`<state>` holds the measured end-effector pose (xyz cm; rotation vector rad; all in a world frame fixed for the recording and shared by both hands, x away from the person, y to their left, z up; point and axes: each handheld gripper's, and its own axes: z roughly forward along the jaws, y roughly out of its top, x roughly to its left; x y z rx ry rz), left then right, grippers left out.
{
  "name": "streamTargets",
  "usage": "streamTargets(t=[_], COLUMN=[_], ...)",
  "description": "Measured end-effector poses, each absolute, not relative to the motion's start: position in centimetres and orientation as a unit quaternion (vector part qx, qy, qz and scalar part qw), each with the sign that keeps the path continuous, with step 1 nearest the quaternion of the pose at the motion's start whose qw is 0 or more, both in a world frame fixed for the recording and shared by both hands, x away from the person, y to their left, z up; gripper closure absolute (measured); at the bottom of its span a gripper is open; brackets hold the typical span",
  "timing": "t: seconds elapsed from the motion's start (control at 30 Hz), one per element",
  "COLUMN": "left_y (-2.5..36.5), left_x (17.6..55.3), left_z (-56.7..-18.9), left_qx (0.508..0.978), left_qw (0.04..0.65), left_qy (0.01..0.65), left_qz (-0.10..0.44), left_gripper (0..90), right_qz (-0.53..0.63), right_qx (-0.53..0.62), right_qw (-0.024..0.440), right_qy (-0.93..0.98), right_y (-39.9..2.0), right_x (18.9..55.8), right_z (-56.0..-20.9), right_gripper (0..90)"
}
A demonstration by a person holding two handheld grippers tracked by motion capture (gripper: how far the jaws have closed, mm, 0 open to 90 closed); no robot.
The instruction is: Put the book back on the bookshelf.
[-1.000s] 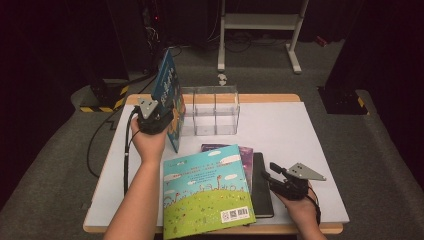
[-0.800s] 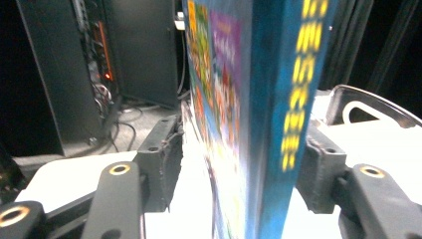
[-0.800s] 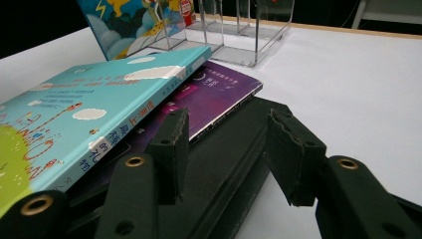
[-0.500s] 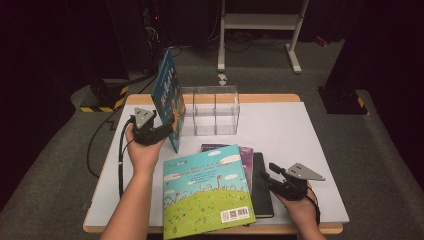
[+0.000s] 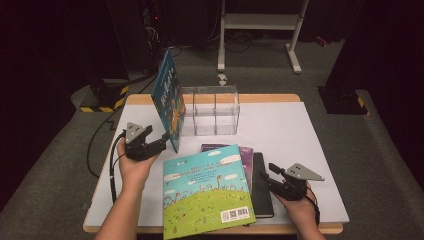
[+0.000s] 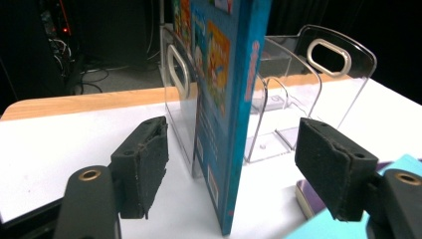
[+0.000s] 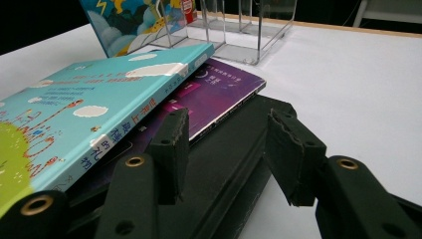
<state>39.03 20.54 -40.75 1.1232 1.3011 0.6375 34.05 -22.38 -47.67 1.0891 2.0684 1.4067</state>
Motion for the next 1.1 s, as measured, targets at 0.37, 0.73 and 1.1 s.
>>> streamTargets(t=[0.37, 0.73, 1.1], left_y=[21.0, 20.7, 20.1], left_x=[36.6, 33.8, 30.4], left_z=[-43.6, -46.8, -49.9], left_qx=[0.513, 0.54, 0.557], left_qw=[0.606, 0.588, 0.552], left_qy=[0.559, 0.565, 0.595], left_qz=[0.239, 0.207, 0.176], left_gripper=[26.1, 15.7, 15.8], right_qz=[0.501, 0.501, 0.496], right_qx=[0.389, 0.387, 0.386], right_qw=[0.208, 0.211, 0.218], right_qy=[0.744, 0.745, 0.747], right_y=[-22.3, -22.3, -22.1], right_x=[34.0, 33.9, 33.8], right_z=[-47.7, -47.6, -47.5], right_gripper=[51.7, 51.4, 49.4])
